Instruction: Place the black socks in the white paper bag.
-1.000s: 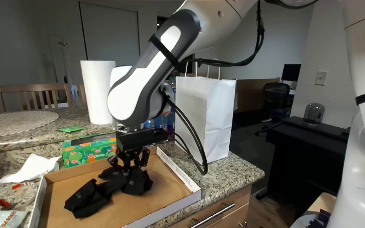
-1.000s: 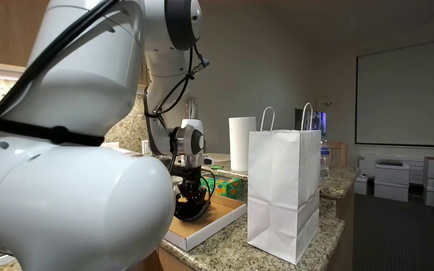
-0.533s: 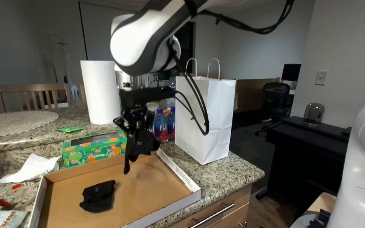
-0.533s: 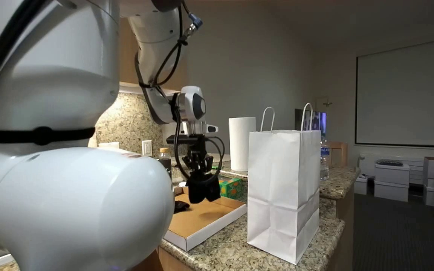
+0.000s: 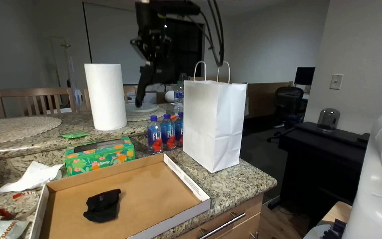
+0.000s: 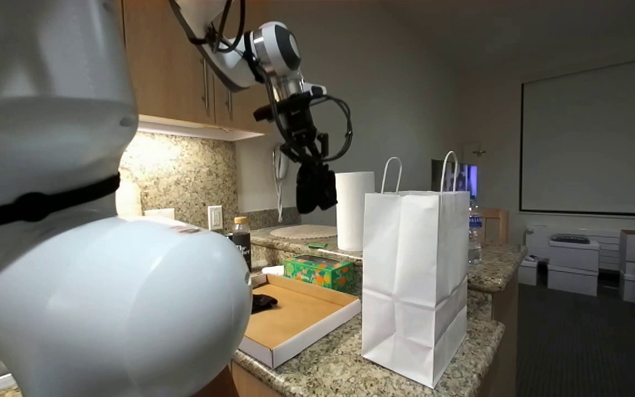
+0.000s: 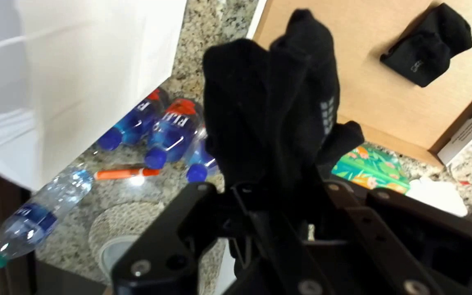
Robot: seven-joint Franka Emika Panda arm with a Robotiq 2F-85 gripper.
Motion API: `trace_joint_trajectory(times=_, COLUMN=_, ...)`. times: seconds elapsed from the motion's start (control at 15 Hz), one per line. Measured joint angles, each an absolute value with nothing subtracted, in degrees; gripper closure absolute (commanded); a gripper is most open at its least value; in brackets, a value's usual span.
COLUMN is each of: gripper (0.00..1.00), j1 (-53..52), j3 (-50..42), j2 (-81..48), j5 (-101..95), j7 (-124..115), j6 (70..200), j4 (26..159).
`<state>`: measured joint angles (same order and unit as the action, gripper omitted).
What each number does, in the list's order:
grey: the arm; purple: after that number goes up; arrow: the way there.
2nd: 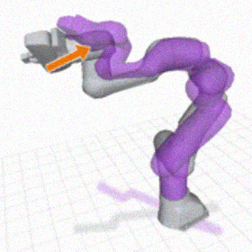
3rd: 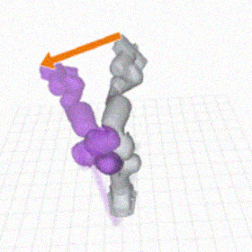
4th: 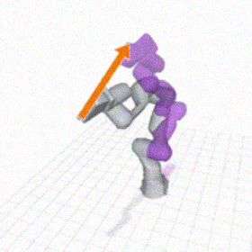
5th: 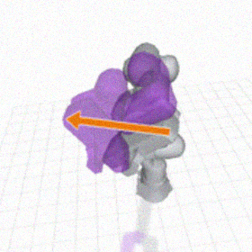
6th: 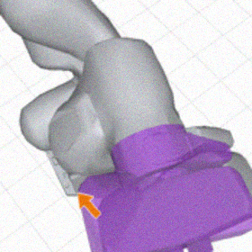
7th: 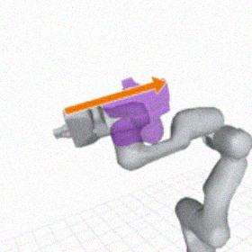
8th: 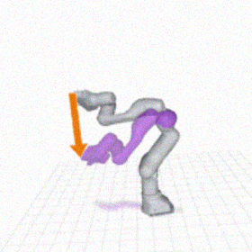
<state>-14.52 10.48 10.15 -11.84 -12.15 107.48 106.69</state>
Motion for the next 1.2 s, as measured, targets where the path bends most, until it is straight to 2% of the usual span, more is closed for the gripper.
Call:
trace_joint_trajectory(times=0.53, gripper=0.91, j1=-6.5, j3=7.3, j2=15.8, j5=-12.7, j7=-10.9, j6=98.3, j4=92.1)
trace_joint_trajectory(times=1.2, gripper=0.91, j1=2.0, j3=-1.6, j2=21.2, j5=-12.5, j7=-11.1, j6=103.3, j4=101.7)
